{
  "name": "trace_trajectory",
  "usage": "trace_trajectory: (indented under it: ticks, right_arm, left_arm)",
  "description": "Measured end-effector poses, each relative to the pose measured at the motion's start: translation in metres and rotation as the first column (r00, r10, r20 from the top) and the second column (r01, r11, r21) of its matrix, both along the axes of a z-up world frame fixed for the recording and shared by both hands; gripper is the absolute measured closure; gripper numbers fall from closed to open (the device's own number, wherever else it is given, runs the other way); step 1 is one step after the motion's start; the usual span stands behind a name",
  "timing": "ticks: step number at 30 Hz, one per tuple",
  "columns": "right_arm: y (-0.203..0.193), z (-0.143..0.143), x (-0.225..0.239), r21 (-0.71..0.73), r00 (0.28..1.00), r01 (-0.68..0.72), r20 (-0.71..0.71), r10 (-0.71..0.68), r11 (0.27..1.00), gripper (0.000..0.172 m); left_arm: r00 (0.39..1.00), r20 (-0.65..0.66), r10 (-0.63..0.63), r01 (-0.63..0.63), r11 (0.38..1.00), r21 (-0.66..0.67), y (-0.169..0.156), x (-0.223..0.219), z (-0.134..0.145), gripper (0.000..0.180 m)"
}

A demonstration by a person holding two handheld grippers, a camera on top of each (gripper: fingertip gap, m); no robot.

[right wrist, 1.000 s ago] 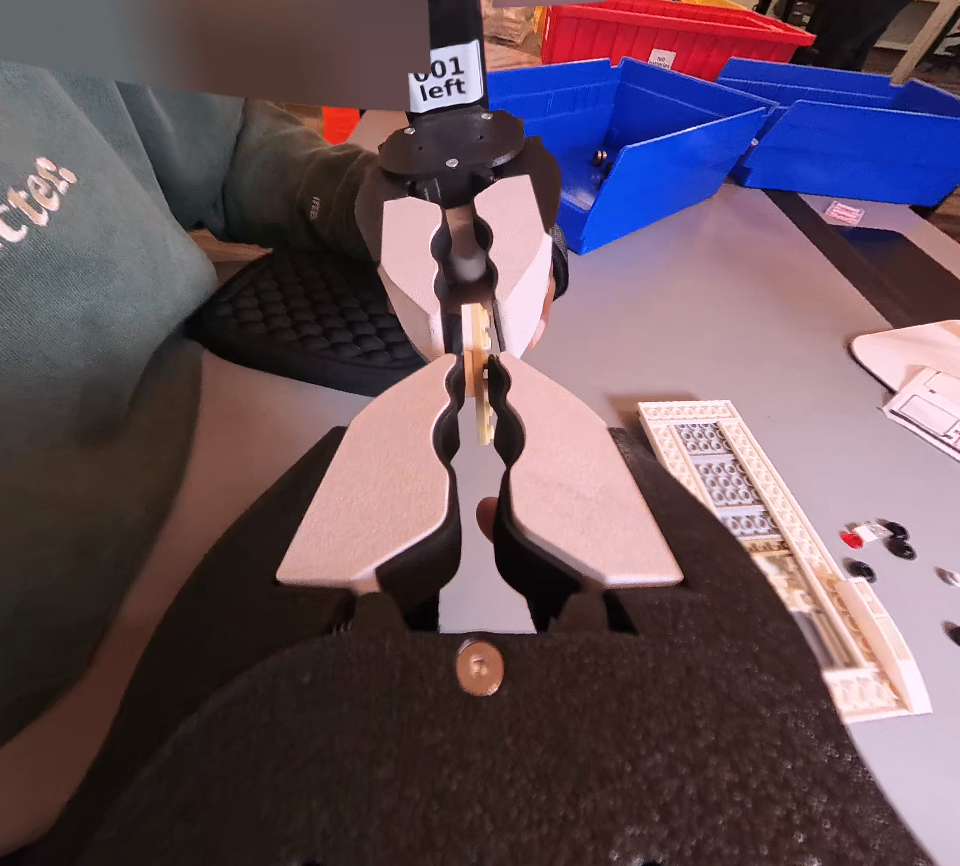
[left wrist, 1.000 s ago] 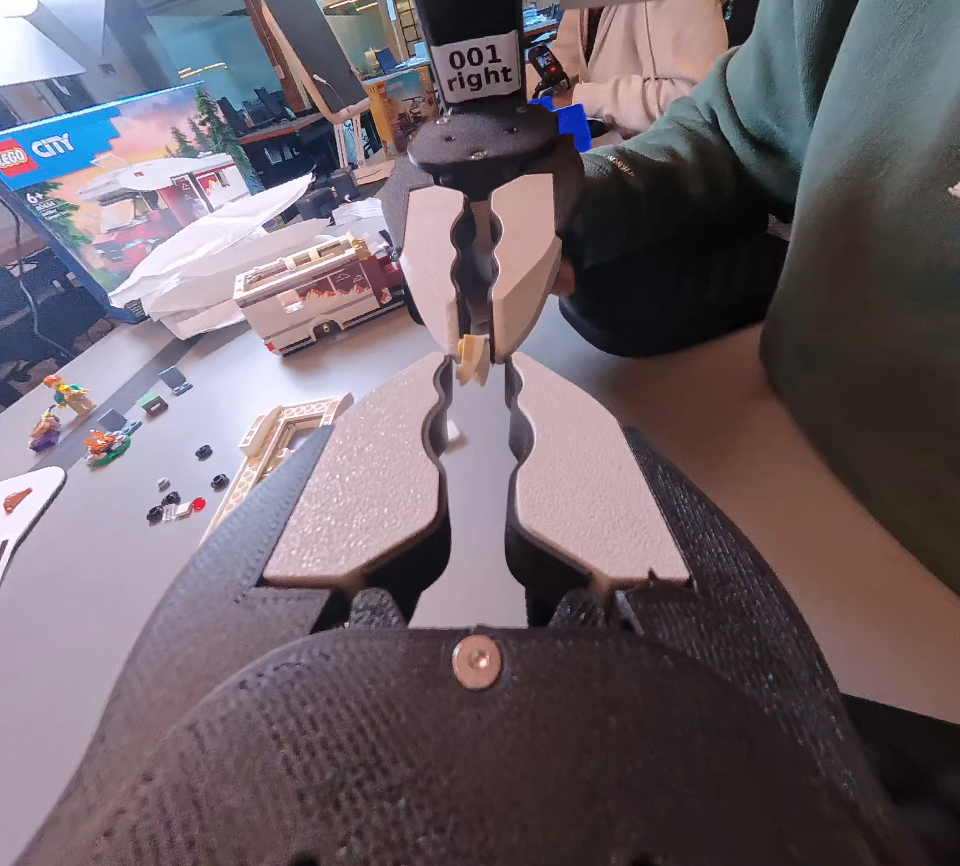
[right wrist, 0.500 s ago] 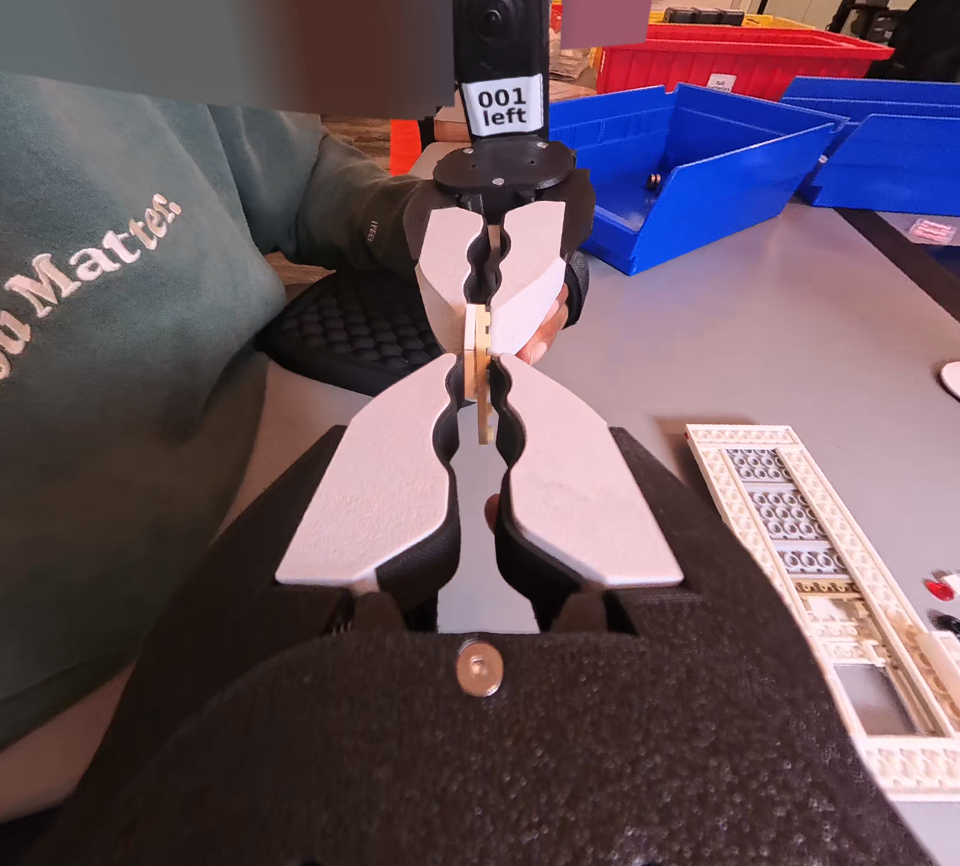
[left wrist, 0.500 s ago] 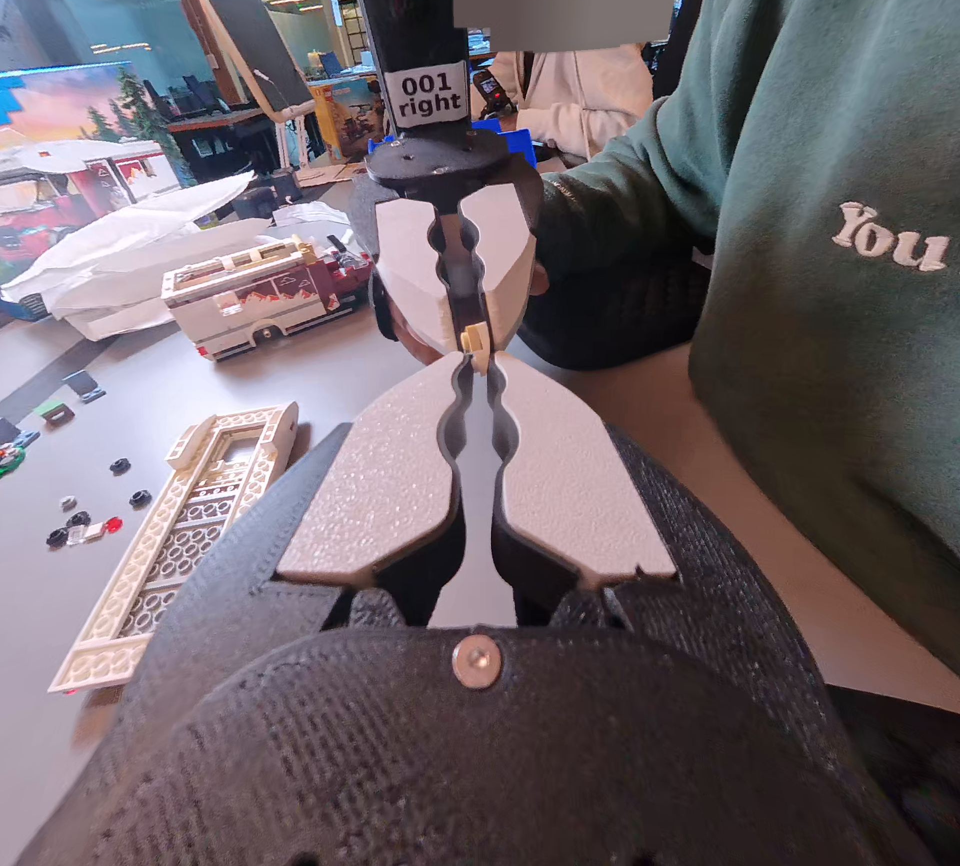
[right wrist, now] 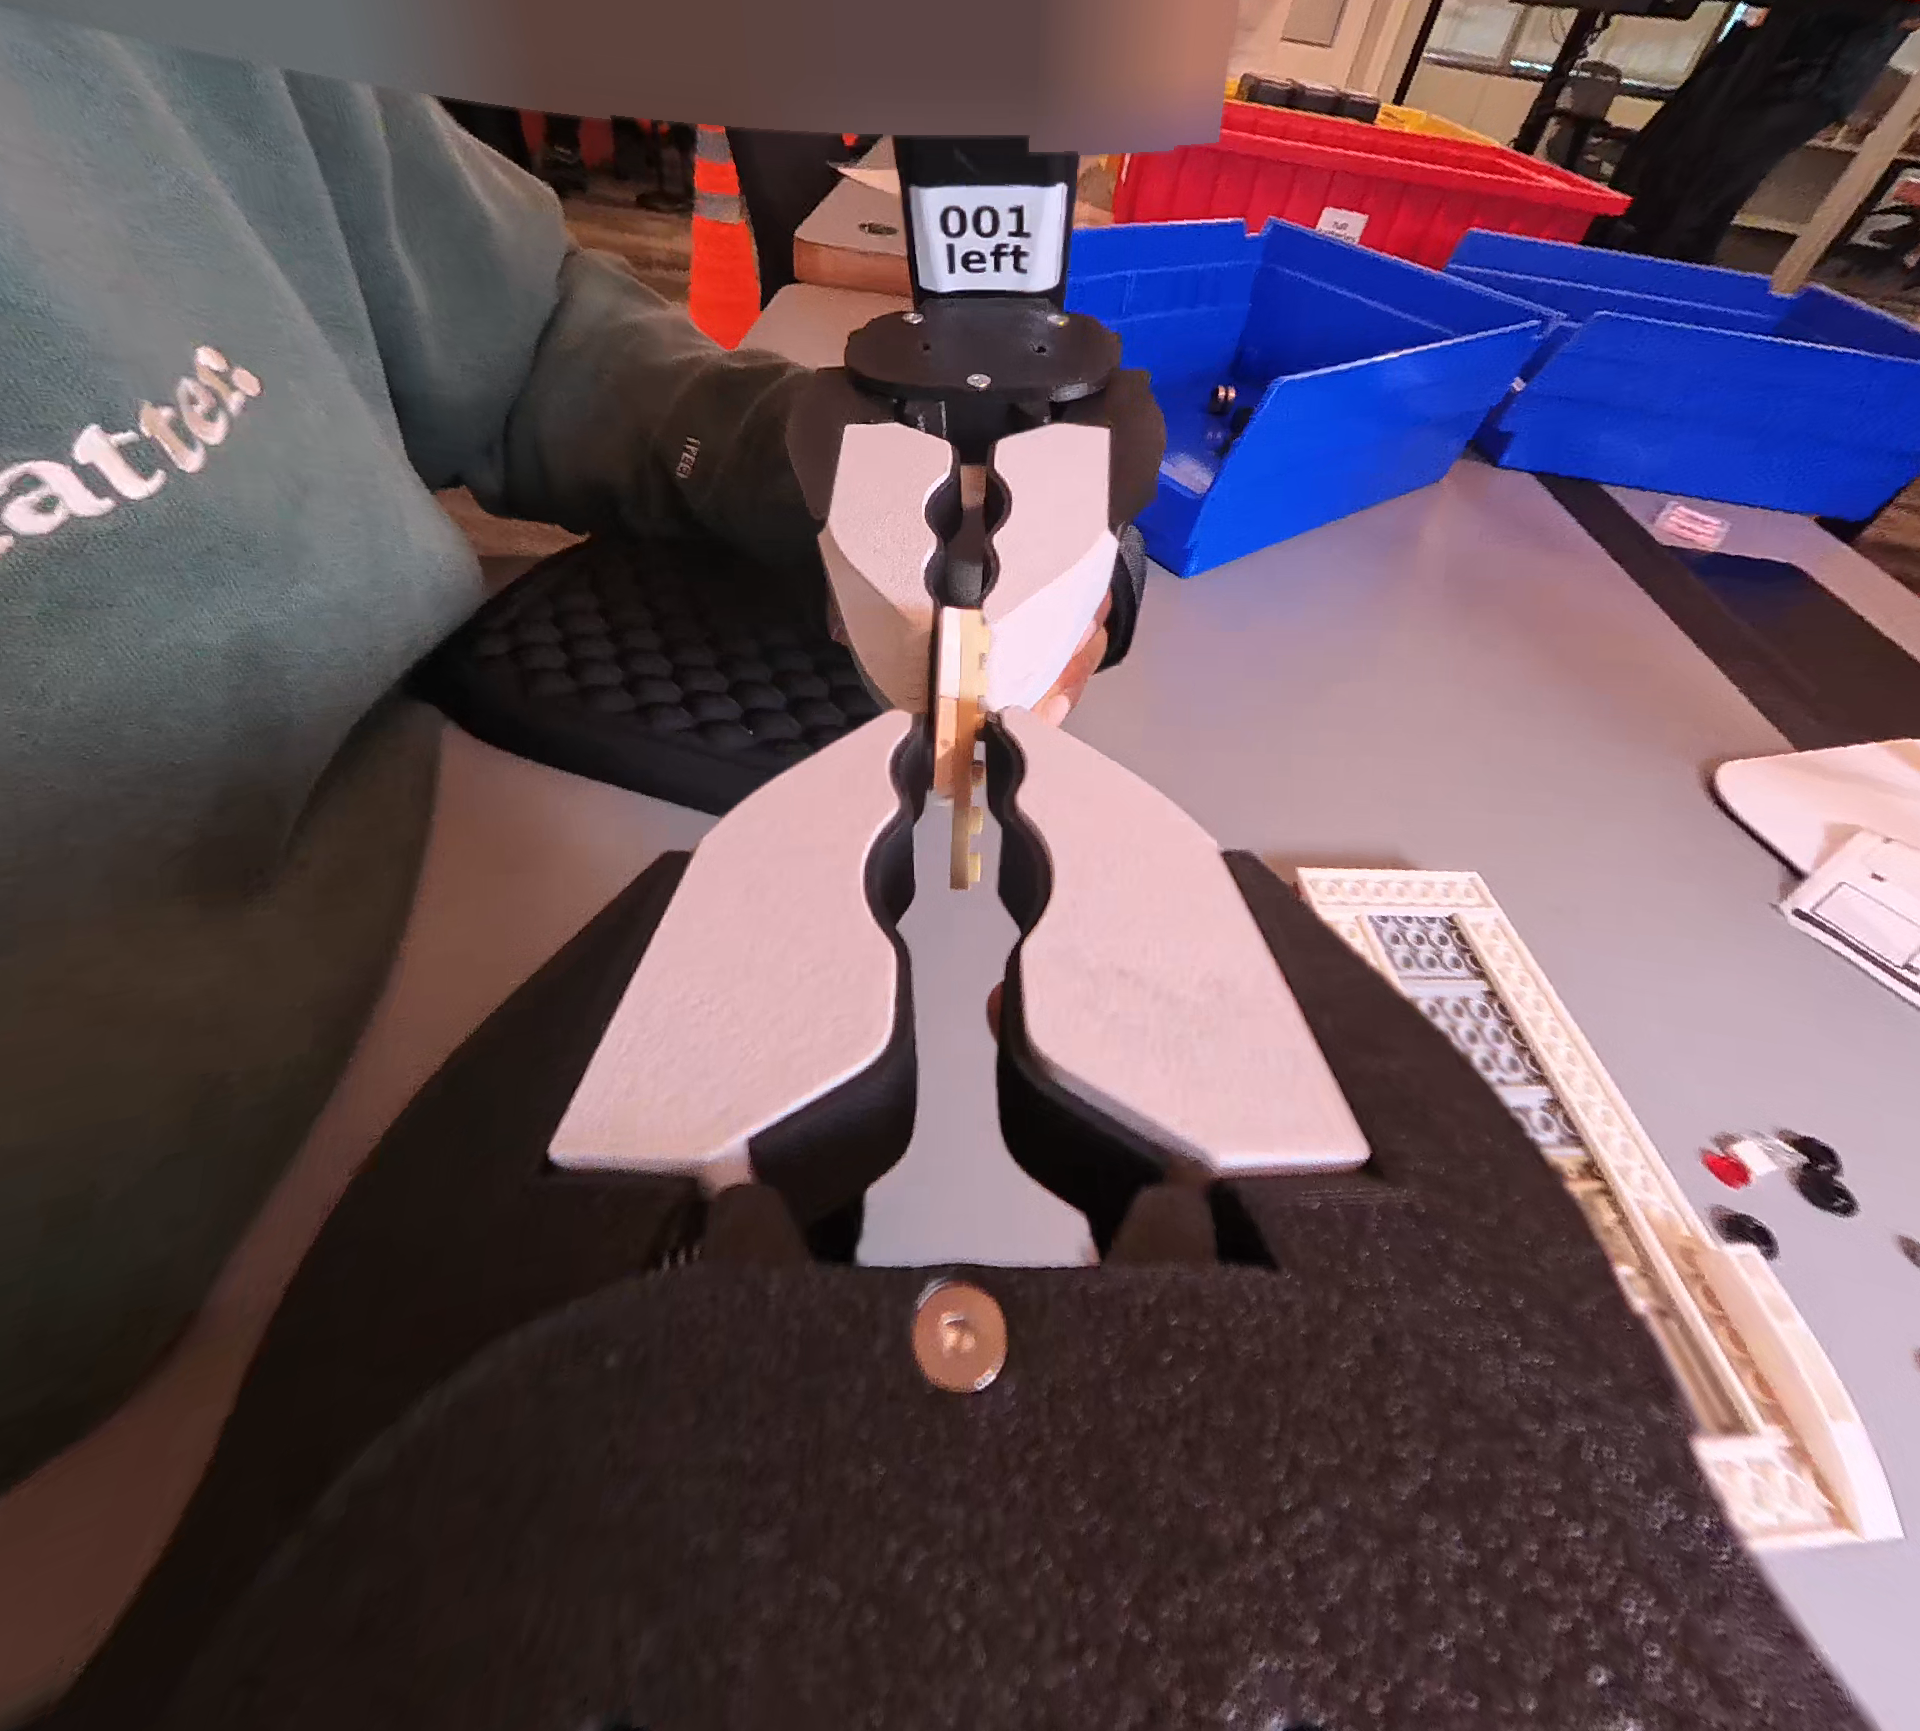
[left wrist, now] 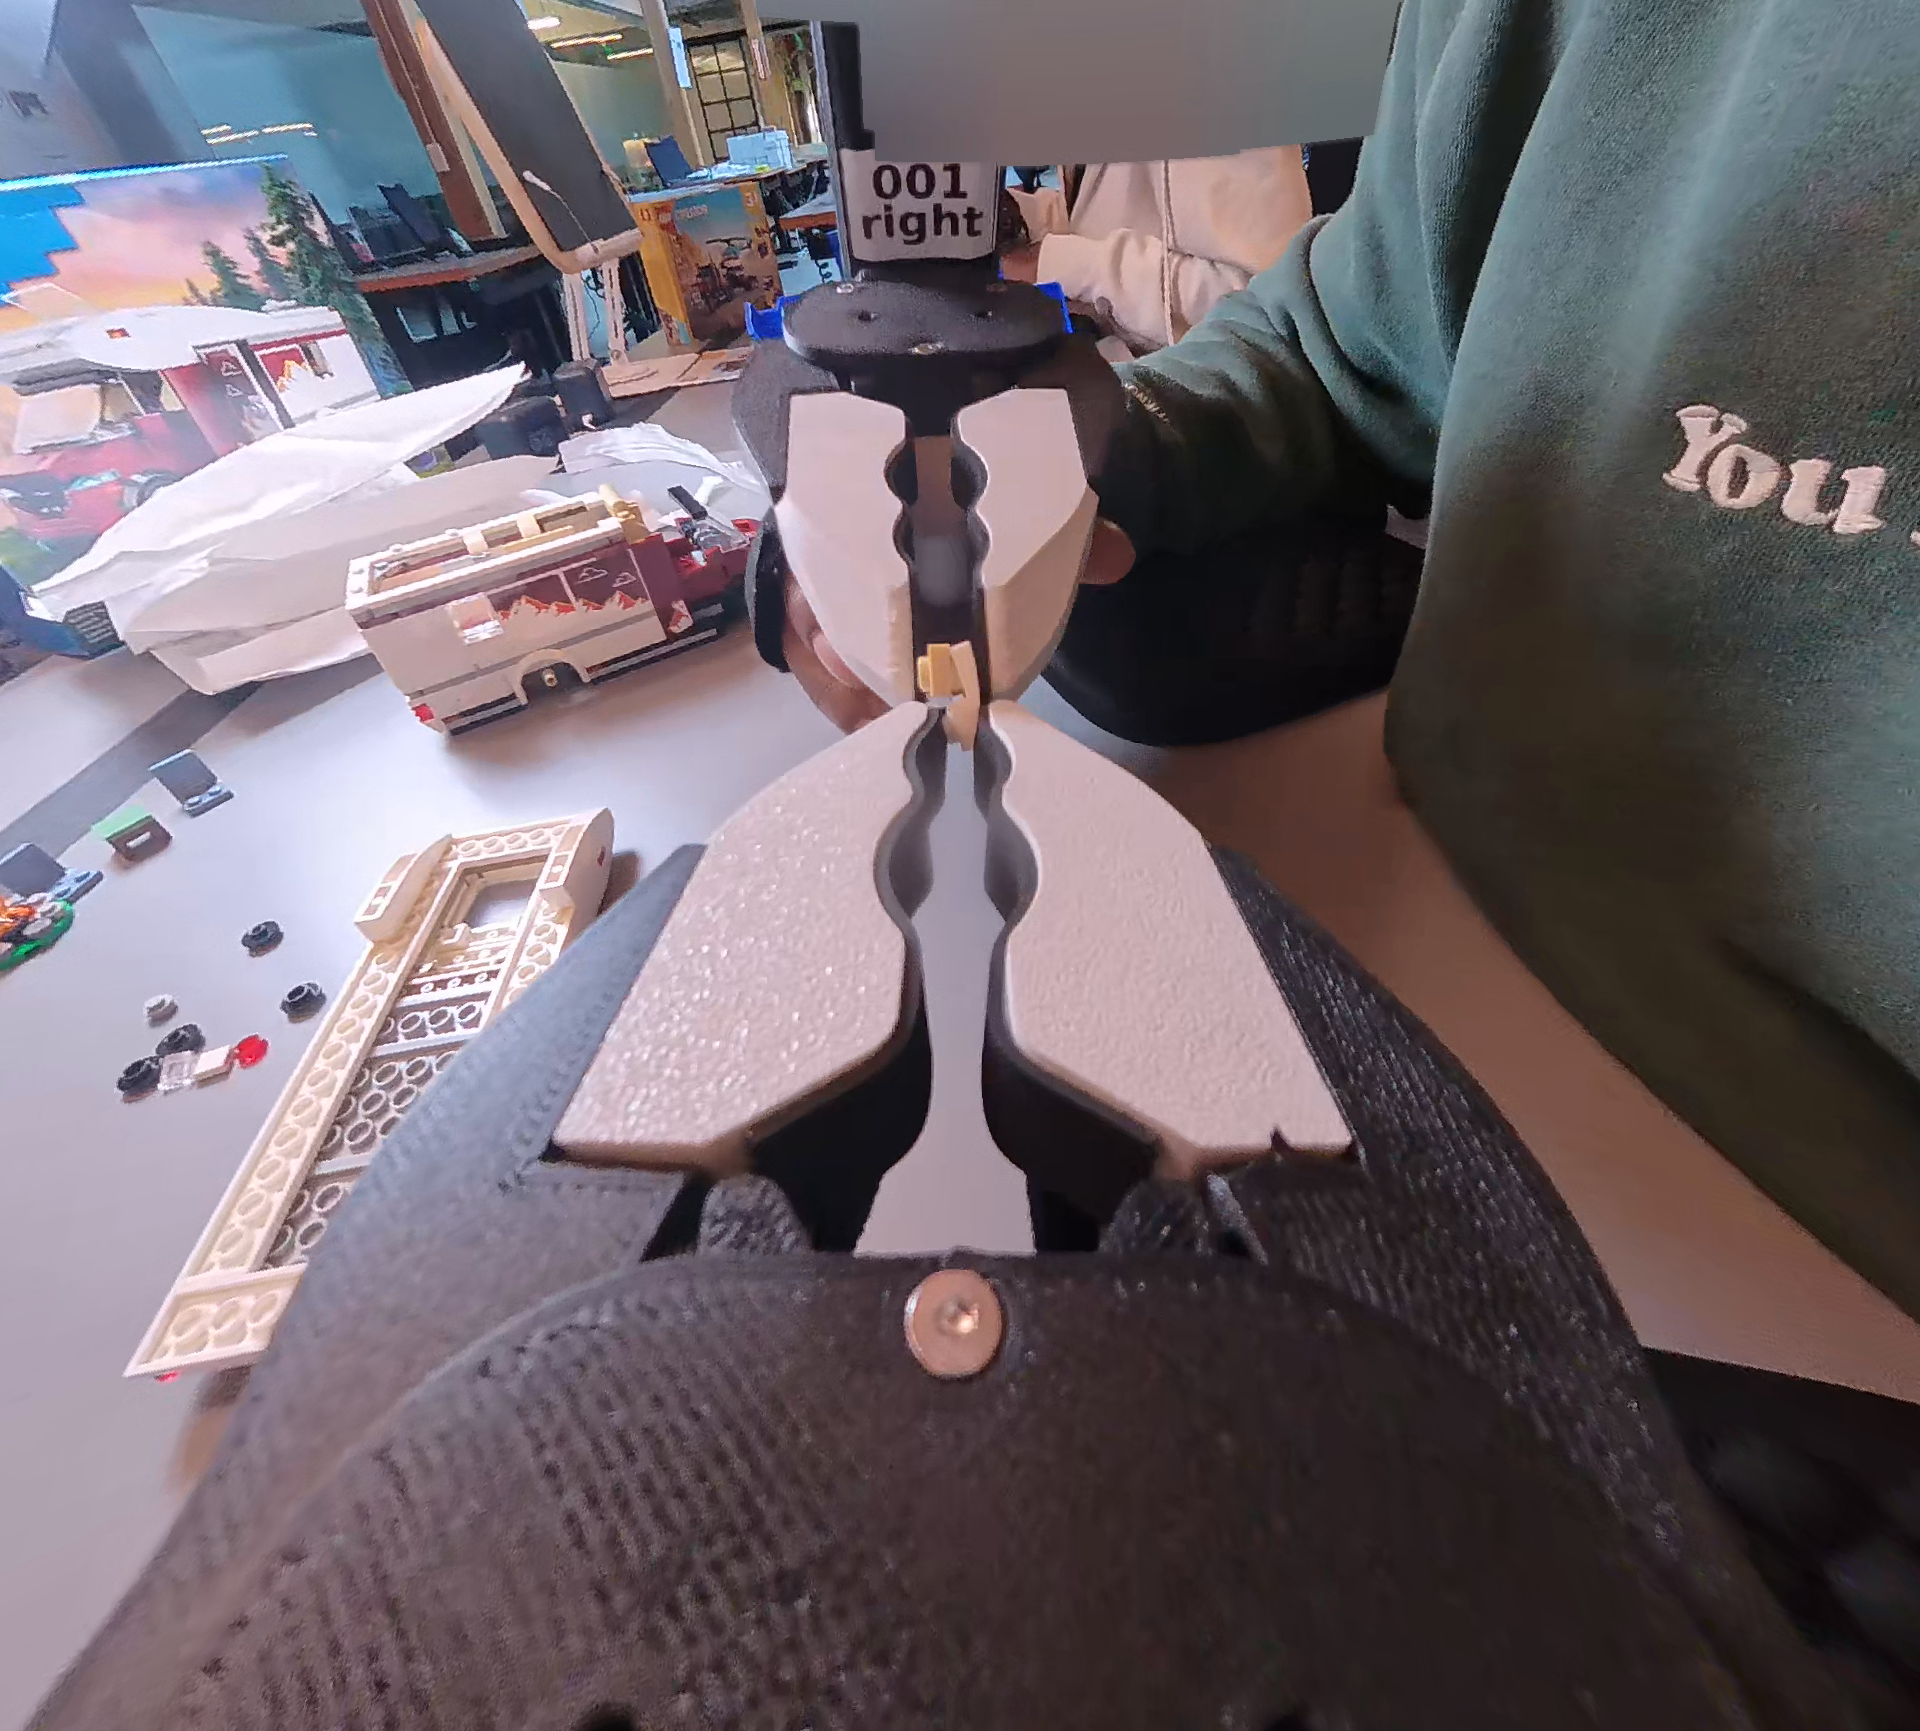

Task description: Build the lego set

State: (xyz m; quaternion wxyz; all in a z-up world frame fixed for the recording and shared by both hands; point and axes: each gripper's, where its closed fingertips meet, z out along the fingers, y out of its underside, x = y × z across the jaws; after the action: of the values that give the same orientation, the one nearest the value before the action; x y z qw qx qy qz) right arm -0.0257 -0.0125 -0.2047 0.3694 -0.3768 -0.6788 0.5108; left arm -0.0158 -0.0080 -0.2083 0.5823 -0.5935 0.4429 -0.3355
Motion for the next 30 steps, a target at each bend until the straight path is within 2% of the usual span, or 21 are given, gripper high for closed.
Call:
trace_trajectory:
  ticks: [8,11,13,16,30]
  right_arm:
    - [0.000,-0.002,0.002,-0.009,1.000,-0.002,0.011,0.002,1.000,0.163]
    - [0.003,-0.003,0.001,0.044,1.000,0.019,0.008,-0.020,0.999,0.163]
    - [0.006,-0.008,0.001,0.093,0.999,0.039,0.026,-0.041,0.995,0.163]
    - [0.004,-0.011,0.000,0.120,0.998,0.038,0.037,-0.043,0.992,0.163]
    - [0.005,-0.011,0.001,0.078,0.998,0.038,0.050,-0.042,0.996,0.163]
  left_arm:
    - [0.998,-0.055,0.028,-0.023,0.996,0.084,-0.001,0.003,-0.002,0.175]
    - [0.997,-0.066,0.035,-0.030,0.997,0.073,0.001,0.000,-0.003,0.175]
    - [0.998,-0.048,0.048,-0.044,0.996,0.072,0.002,-0.003,0.002,0.167]
    - [0.995,-0.086,0.042,-0.036,0.997,0.073,0.001,-0.001,-0.003,0.170]
    - [0.995,-0.094,0.043,-0.037,0.997,0.061,0.002,-0.002,-0.006,0.170]
